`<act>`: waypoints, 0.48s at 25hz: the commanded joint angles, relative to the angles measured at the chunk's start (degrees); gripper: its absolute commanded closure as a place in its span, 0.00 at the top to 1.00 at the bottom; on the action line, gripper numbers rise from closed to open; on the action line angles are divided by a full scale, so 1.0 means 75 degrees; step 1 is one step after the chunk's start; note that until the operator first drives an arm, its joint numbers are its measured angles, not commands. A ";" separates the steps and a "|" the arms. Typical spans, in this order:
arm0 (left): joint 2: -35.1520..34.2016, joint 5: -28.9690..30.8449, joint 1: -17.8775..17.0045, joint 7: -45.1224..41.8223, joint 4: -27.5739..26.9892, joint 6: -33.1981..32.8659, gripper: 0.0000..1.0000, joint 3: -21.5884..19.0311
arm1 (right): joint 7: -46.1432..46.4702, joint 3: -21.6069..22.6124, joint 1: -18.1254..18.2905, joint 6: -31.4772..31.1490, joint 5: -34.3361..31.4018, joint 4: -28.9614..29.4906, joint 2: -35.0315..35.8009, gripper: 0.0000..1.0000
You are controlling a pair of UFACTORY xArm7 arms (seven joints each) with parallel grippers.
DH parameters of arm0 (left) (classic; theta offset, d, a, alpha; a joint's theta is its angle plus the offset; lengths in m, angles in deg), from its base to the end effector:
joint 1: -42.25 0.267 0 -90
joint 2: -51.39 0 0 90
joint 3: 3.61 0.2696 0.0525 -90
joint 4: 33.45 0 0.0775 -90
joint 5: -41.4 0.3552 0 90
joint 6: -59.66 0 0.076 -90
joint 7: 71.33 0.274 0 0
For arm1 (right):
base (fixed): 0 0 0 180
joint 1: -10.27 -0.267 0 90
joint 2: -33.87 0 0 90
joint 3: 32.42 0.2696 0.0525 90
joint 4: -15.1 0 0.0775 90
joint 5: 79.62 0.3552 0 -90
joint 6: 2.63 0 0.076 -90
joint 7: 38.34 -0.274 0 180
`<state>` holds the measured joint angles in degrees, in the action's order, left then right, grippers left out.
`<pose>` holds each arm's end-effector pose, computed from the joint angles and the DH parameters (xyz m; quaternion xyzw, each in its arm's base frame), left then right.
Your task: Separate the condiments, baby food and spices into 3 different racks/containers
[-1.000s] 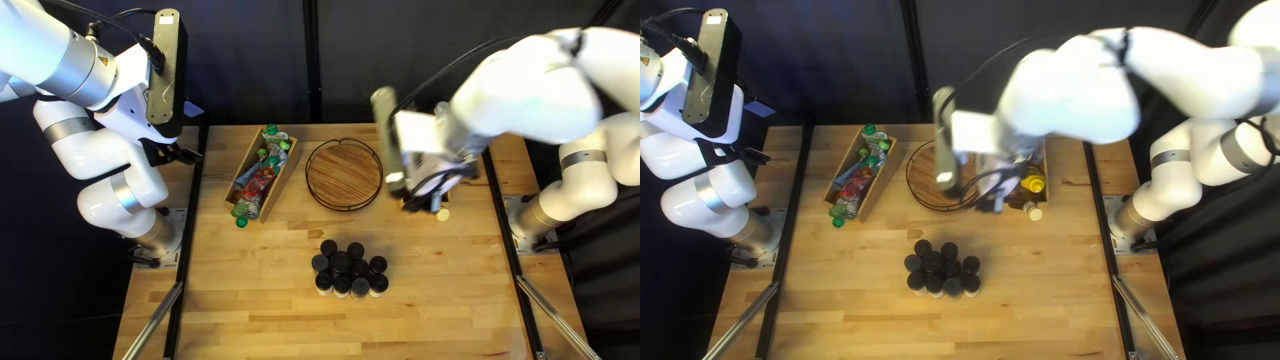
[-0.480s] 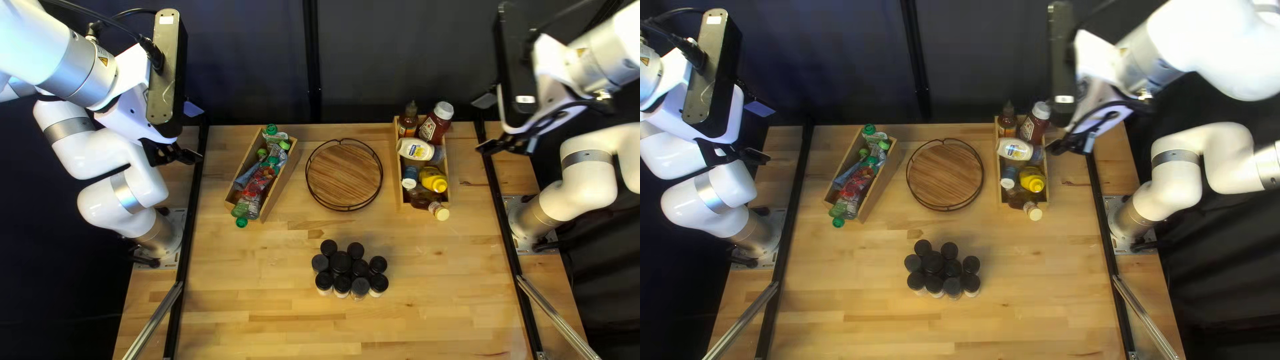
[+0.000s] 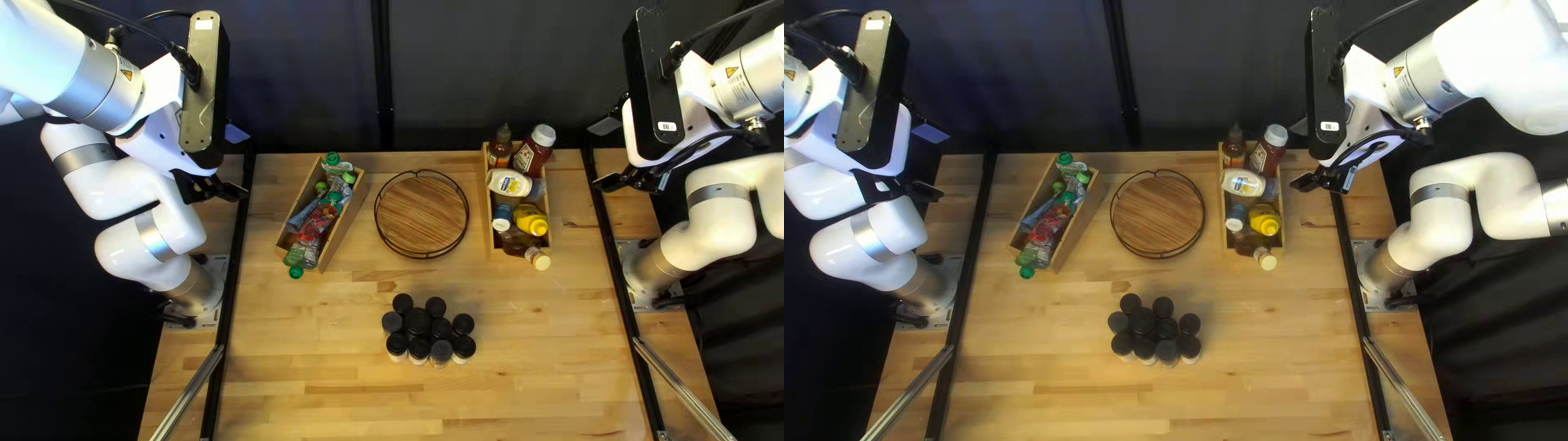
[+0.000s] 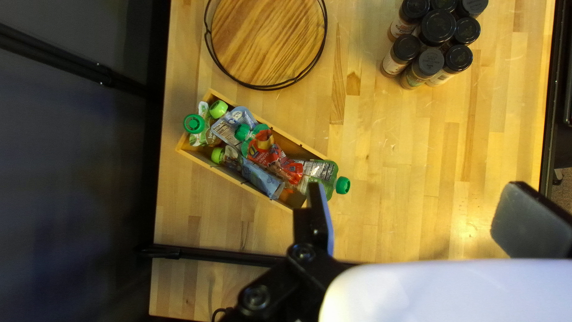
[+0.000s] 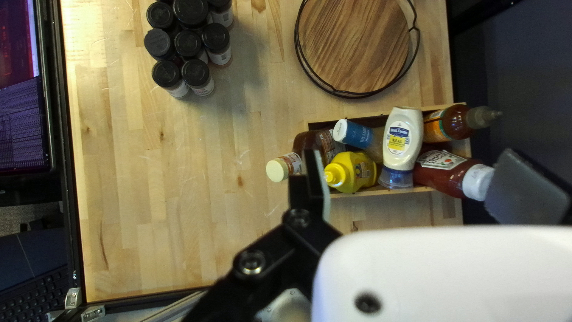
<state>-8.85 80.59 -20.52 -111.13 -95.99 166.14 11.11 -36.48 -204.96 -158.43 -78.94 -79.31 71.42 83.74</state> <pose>0.2841 -0.0072 0.4679 -0.9732 -0.0194 -0.2226 0.0535 0.3504 -0.0198 0.4521 0.9654 -0.0261 0.2515 0.0638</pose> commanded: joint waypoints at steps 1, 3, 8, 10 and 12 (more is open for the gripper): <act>0.0000 0.0000 0.0000 0.0000 0.0000 0.0000 1.00 0.0000 | 0.0000 0.0000 0.0000 0.0000 0.0000 0.0000 0.0000 1.00; 0.0000 0.0000 0.0000 0.0000 0.0000 0.0000 1.00 0.0000 | 0.0000 0.0000 0.0000 0.0000 0.0000 0.0000 0.0000 1.00; -0.0028 -0.0168 0.0017 -0.0152 -0.0011 -0.0001 1.00 0.0014 | 0.0000 0.0000 0.0000 0.0000 0.0000 0.0000 0.0000 1.00; 0.0360 0.0030 0.0114 -0.0403 -0.0018 -0.0053 1.00 -0.0158 | 0.0000 0.0000 0.0000 0.0000 0.0000 0.0000 0.0000 1.00; 0.0867 0.0206 0.0209 -0.0806 0.0050 -0.0172 1.00 -0.0219 | 0.0000 0.0000 0.0000 0.0000 0.0000 0.0000 0.0000 1.00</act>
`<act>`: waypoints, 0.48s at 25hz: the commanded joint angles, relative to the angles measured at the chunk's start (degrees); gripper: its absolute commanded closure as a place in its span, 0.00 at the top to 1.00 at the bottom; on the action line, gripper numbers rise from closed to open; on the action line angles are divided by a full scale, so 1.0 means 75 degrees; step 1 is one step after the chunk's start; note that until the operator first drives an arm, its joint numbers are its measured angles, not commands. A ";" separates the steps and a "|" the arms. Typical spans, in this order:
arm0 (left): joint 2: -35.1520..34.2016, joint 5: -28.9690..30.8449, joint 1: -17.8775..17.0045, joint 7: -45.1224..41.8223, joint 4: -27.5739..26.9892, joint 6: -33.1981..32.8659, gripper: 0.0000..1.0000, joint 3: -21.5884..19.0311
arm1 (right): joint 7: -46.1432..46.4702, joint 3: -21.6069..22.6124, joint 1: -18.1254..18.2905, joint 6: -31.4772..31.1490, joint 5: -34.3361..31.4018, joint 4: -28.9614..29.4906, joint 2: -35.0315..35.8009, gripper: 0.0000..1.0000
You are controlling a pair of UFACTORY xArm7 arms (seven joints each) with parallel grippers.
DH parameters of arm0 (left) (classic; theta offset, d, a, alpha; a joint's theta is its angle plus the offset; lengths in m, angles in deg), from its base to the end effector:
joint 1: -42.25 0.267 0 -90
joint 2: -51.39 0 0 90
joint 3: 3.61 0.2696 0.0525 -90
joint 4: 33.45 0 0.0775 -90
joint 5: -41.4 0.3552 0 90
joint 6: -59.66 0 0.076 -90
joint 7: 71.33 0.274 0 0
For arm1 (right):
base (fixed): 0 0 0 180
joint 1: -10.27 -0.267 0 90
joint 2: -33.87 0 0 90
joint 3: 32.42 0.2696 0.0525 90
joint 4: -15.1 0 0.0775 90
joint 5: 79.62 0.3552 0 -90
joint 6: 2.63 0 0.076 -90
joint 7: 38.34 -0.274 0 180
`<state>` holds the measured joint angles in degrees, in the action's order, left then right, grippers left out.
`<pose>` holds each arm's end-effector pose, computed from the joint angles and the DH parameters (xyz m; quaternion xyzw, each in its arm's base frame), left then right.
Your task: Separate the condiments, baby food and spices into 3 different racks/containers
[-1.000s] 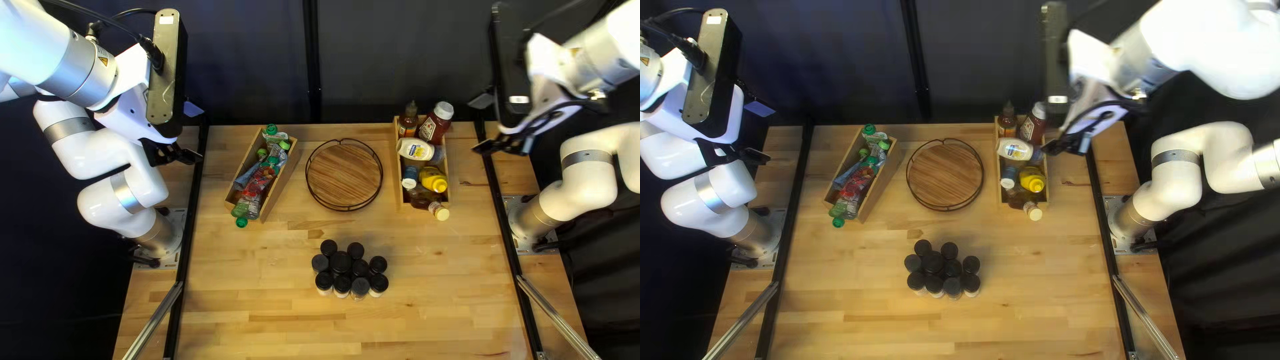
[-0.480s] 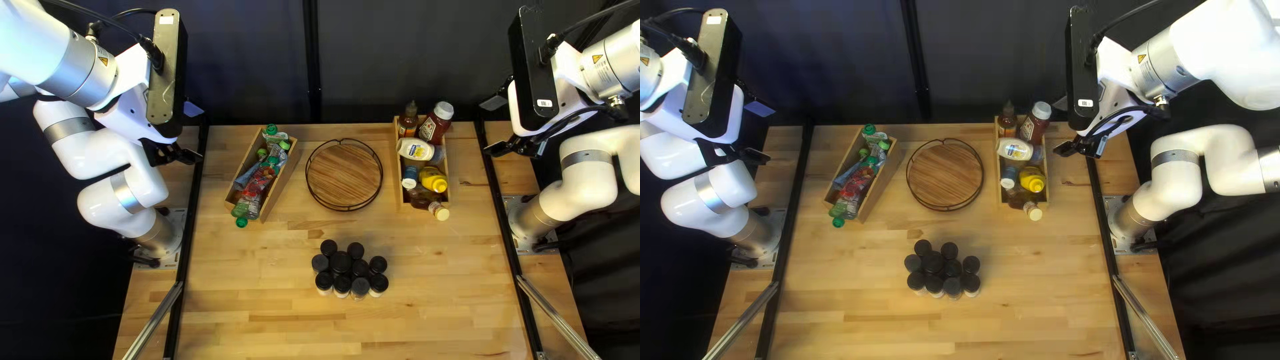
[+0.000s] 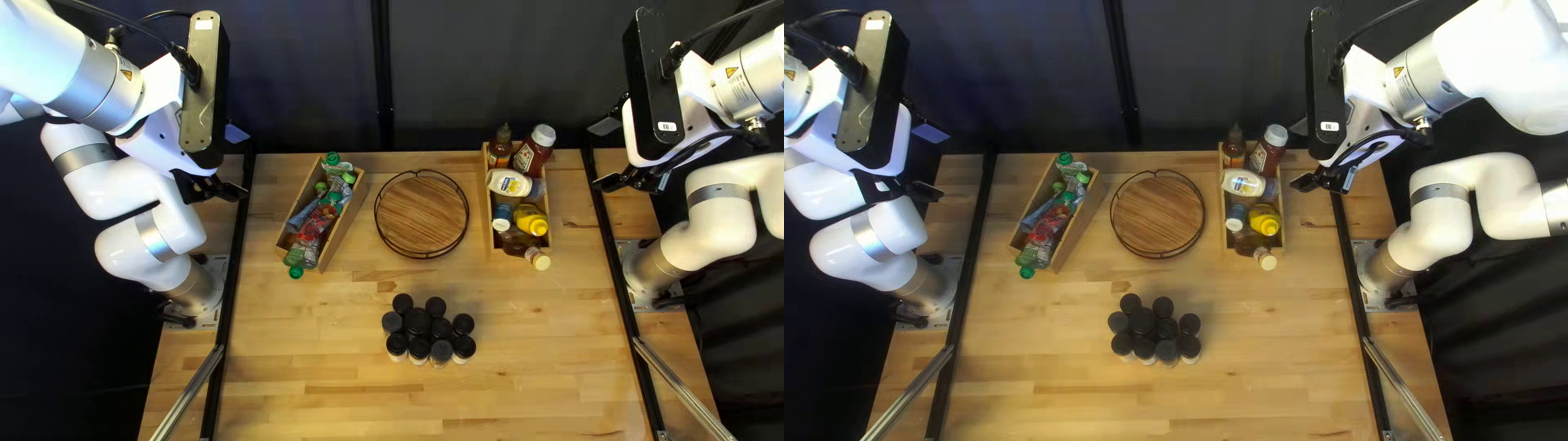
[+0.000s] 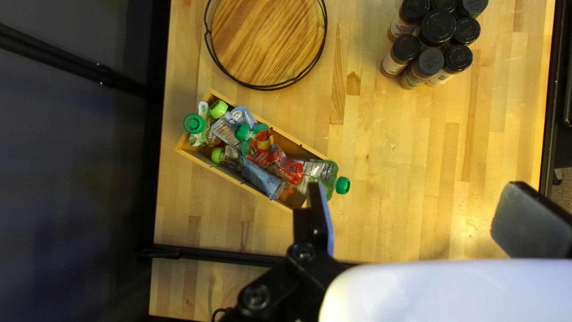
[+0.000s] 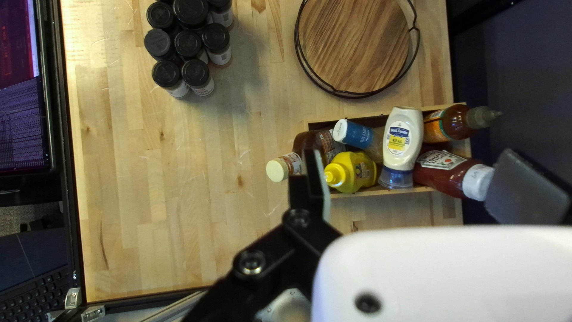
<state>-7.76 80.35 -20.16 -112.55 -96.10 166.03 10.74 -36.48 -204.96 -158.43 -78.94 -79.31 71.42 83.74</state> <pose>0.2847 -0.0113 0.4672 -0.9730 -0.0300 -0.2216 0.0579 0.3504 -0.0198 0.4521 0.9654 -0.0261 0.2515 0.0638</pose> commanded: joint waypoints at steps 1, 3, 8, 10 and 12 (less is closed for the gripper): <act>0.1045 0.0312 0.0195 -0.0832 0.0062 -0.0204 1.00 -0.0174 | 0.0000 0.0000 0.0000 0.0000 0.0000 0.0000 0.0000 1.00; 0.1671 0.0409 0.0280 -0.1235 0.0024 -0.0220 1.00 -0.0173 | 0.0000 0.0000 0.0000 0.0000 0.0000 0.0000 0.0000 1.00; 0.2823 0.0427 0.0573 -0.2020 -0.0125 0.0060 1.00 -0.0099 | 0.0000 0.0000 0.0000 0.0000 0.0000 0.0000 0.0000 1.00; 0.3159 0.0430 0.0726 -0.2296 -0.0169 0.0209 1.00 -0.0008 | 0.0000 0.0000 0.0000 0.0000 0.0000 0.0000 0.0000 1.00; 0.3450 0.0375 0.0780 -0.2475 -0.0198 0.0086 1.00 0.0189 | 0.0000 0.0000 0.0000 0.0000 0.0000 0.0000 0.0000 1.00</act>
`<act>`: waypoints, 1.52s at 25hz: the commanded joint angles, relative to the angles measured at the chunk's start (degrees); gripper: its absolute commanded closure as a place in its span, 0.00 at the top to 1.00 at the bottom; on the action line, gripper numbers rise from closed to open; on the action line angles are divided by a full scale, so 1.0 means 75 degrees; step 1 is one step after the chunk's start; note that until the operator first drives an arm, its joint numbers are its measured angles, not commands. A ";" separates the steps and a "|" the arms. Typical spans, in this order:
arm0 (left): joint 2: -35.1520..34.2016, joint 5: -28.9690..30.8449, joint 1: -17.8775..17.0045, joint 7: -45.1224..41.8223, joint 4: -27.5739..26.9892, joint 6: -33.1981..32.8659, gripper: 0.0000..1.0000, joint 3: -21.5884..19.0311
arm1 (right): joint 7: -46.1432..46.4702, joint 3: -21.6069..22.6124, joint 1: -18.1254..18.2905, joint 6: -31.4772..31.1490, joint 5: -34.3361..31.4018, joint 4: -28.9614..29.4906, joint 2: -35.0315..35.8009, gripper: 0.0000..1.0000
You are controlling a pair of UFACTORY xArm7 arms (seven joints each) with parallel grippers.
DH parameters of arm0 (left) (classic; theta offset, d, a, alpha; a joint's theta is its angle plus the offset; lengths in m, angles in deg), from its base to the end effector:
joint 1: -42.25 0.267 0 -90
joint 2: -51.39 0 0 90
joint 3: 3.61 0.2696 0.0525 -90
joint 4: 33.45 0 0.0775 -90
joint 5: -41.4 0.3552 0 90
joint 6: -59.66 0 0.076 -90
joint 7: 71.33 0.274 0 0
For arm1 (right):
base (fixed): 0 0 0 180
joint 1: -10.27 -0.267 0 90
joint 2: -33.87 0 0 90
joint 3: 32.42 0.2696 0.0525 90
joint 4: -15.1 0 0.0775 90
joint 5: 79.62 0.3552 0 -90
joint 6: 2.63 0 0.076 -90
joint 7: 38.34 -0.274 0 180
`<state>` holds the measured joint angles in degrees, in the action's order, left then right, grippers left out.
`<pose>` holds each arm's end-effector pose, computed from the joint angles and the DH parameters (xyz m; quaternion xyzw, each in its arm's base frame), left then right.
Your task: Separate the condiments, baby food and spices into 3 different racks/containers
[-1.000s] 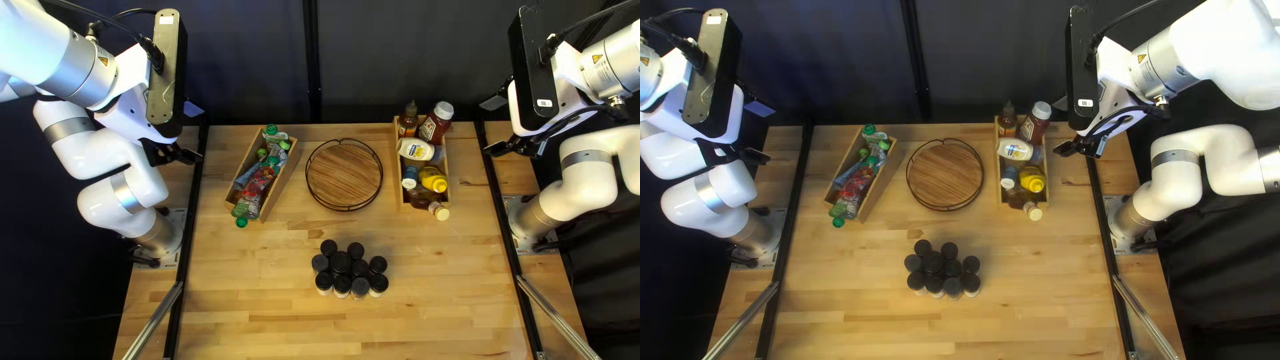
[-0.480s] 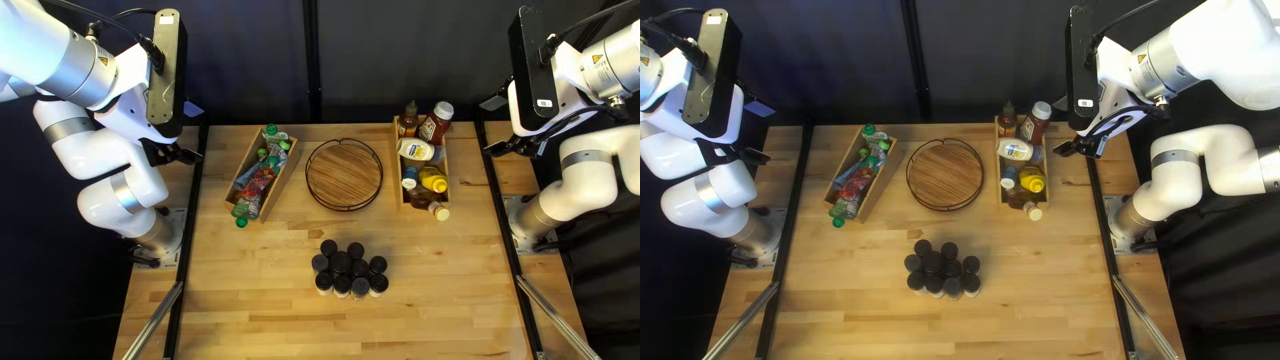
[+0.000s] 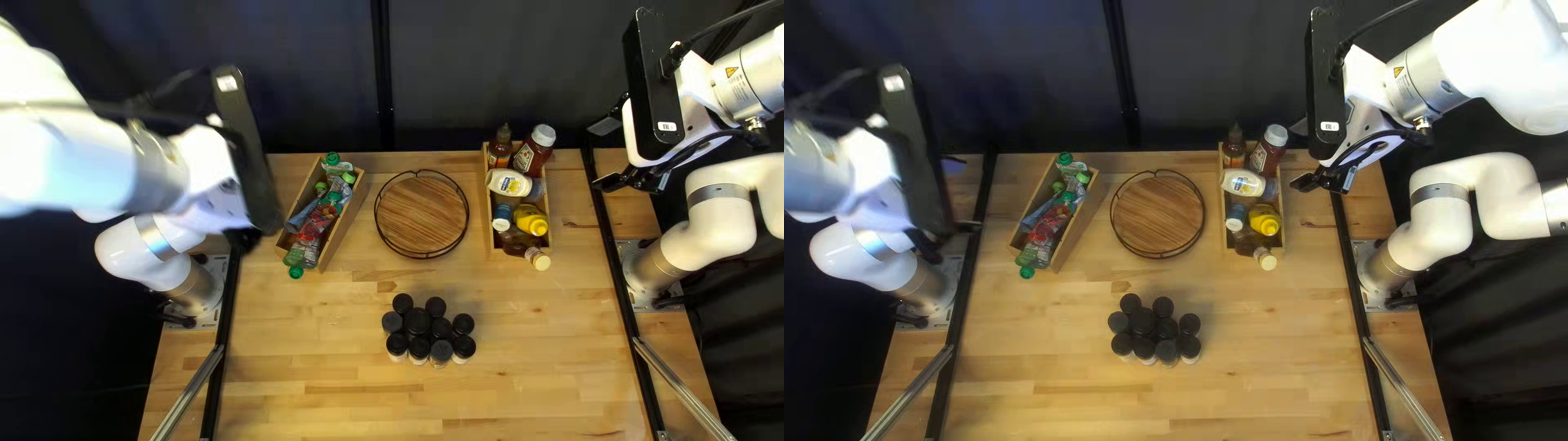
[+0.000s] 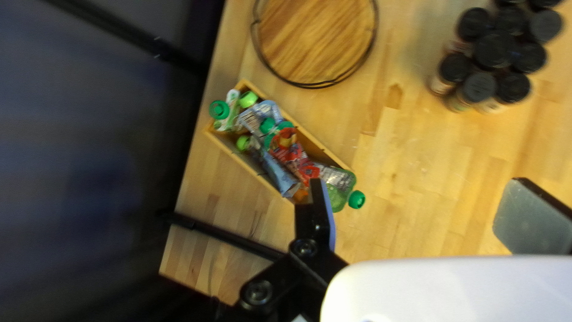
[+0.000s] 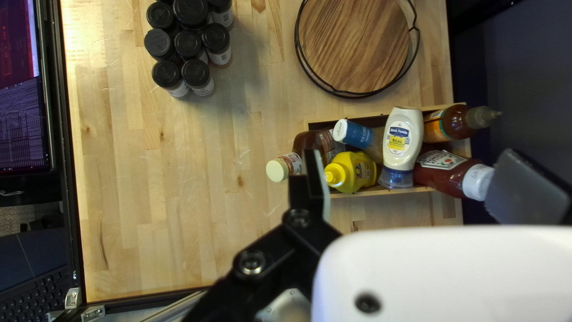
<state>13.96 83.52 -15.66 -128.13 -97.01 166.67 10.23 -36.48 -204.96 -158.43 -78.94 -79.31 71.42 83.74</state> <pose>0.3255 -0.0336 0.4153 -0.9440 -0.1627 -0.1824 0.2218 0.3504 -0.0198 0.4521 0.9654 -0.0261 0.2515 0.0638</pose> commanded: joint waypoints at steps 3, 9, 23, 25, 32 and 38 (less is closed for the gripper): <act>0.1061 -0.0463 0.0022 -0.0366 -0.0068 -0.0814 1.00 0.0776 | 0.0000 0.0000 0.0000 0.0000 0.0000 0.0000 0.0000 1.00; 0.1935 -0.1379 -0.0386 0.0670 0.0351 -0.2891 1.00 0.1716 | 0.0000 0.0000 0.0000 0.0000 0.0000 0.0000 0.0000 1.00; 0.3998 -0.3524 -0.0686 0.4790 0.0683 -0.6223 1.00 0.3576 | 0.0000 0.0000 0.0000 0.0000 0.0000 0.0000 0.0000 1.00; 0.4289 -0.3853 -0.0625 0.5165 0.0751 -0.6686 1.00 0.3722 | 0.0000 0.0000 0.0000 0.0000 0.0000 0.0000 0.0000 1.00; 0.5549 -0.4606 -0.0353 0.5799 0.0522 -0.7552 1.00 0.3883 | 0.0000 0.0000 0.0000 0.0000 0.0000 0.0000 0.0000 1.00; 0.6406 -0.4975 -0.0051 0.6060 0.0267 -0.7847 1.00 0.3877 | 0.0000 0.0000 0.0000 0.0000 0.0000 0.0000 0.0000 1.00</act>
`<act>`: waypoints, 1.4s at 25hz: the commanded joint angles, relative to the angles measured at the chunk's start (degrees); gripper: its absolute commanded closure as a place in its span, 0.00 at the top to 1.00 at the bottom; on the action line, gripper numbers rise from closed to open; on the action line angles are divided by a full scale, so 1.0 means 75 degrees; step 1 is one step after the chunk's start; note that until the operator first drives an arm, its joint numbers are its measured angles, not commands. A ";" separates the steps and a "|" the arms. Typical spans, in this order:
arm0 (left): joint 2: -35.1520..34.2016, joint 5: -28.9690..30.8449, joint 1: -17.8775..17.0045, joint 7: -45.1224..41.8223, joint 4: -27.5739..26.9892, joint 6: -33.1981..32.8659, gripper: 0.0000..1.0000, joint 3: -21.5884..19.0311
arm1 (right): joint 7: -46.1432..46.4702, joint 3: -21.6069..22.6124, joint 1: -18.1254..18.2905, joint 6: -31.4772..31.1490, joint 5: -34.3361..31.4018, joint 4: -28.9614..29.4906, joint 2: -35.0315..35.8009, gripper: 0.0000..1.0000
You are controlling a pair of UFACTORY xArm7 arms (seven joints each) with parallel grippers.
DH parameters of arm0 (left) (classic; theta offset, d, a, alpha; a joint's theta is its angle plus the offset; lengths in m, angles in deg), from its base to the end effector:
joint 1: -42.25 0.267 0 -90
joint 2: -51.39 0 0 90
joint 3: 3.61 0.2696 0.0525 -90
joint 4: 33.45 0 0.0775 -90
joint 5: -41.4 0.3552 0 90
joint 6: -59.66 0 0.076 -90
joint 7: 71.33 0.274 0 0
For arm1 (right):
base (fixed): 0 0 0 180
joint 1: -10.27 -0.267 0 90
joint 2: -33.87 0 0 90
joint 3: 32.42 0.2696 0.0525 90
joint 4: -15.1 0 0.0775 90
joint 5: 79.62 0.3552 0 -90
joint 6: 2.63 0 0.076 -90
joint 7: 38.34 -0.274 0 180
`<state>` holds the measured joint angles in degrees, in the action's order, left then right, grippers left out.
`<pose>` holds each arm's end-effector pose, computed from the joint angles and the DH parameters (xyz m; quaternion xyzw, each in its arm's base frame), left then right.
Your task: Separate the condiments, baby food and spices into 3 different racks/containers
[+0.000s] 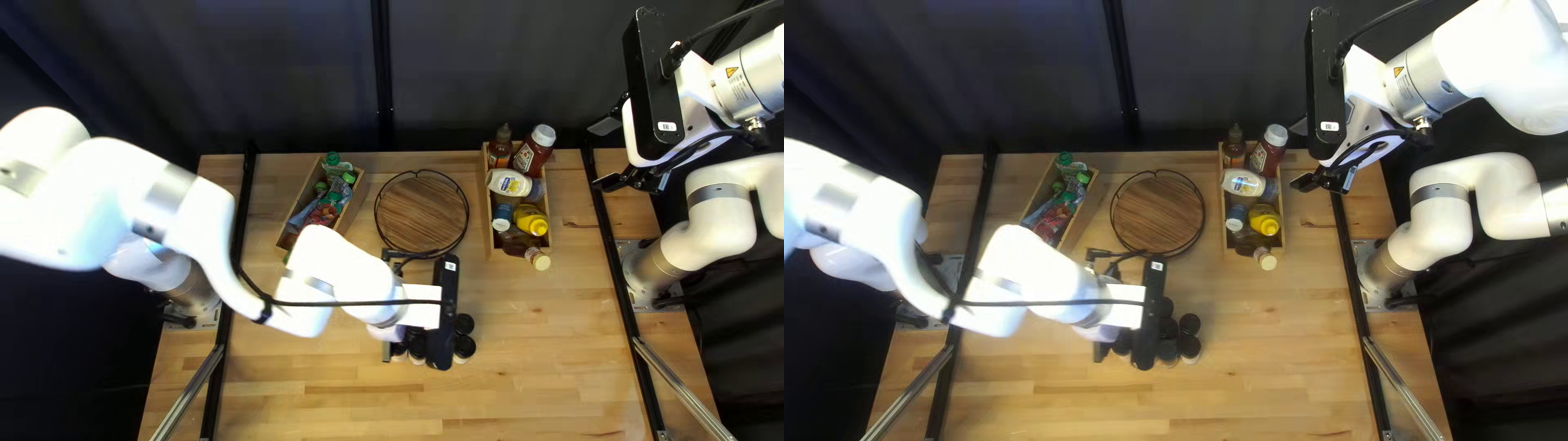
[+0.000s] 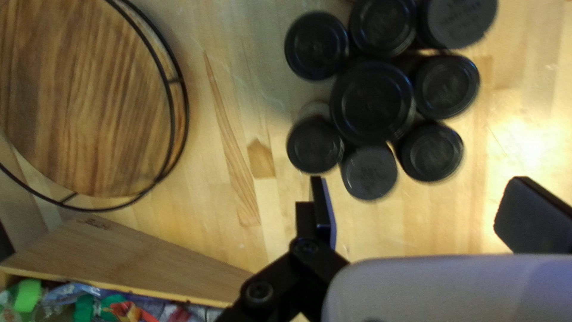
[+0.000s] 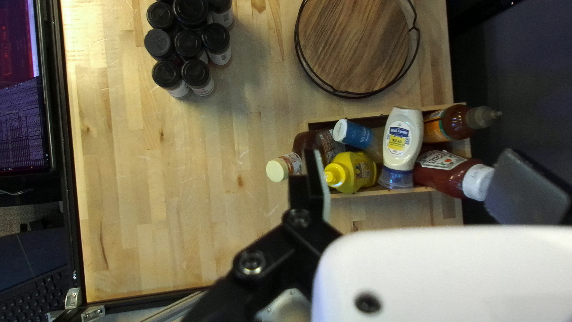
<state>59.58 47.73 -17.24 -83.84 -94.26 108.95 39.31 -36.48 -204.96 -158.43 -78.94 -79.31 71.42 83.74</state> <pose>0.5047 -0.1203 0.1259 -0.9919 0.0740 -0.0680 0.0772 0.3504 -0.0198 0.4521 0.9654 -0.0261 0.2515 0.0638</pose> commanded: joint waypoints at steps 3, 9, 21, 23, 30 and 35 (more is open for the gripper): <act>0.0539 -0.0467 0.0293 0.0352 -0.0173 -0.0242 1.00 -0.0067 | 0.0000 0.0000 0.0000 0.0000 0.0000 0.0000 0.0000 1.00; 0.0868 -0.1250 0.0633 0.1028 -0.0252 -0.0448 1.00 -0.0350 | 0.0000 0.0000 0.0000 0.0000 0.0000 0.0000 0.0000 1.00; 0.1091 -0.2347 0.1245 0.2217 -0.0184 -0.0763 0.88 -0.0712 | 0.0000 0.0000 0.0000 0.0000 0.0000 0.0000 0.0000 1.00; 0.1078 -0.2363 0.1257 0.2249 -0.0181 -0.0750 0.59 -0.0718 | 0.0000 0.0000 0.0000 0.0000 0.0000 0.0000 0.0000 1.00; 0.0969 -0.2180 0.1207 0.2144 -0.0287 -0.0530 0.11 -0.0641 | 0.0000 0.0000 0.0000 0.0000 0.0000 0.0000 0.0000 1.00; 0.0670 -0.1649 0.1058 0.1790 -0.0639 0.0122 0.10 -0.0469 | 0.0000 0.0000 0.0000 0.0000 0.0000 0.0000 0.0000 1.00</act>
<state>65.93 33.27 -8.60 -68.92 -97.55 107.24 35.13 -36.48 -204.96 -158.43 -78.94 -79.31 71.42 83.74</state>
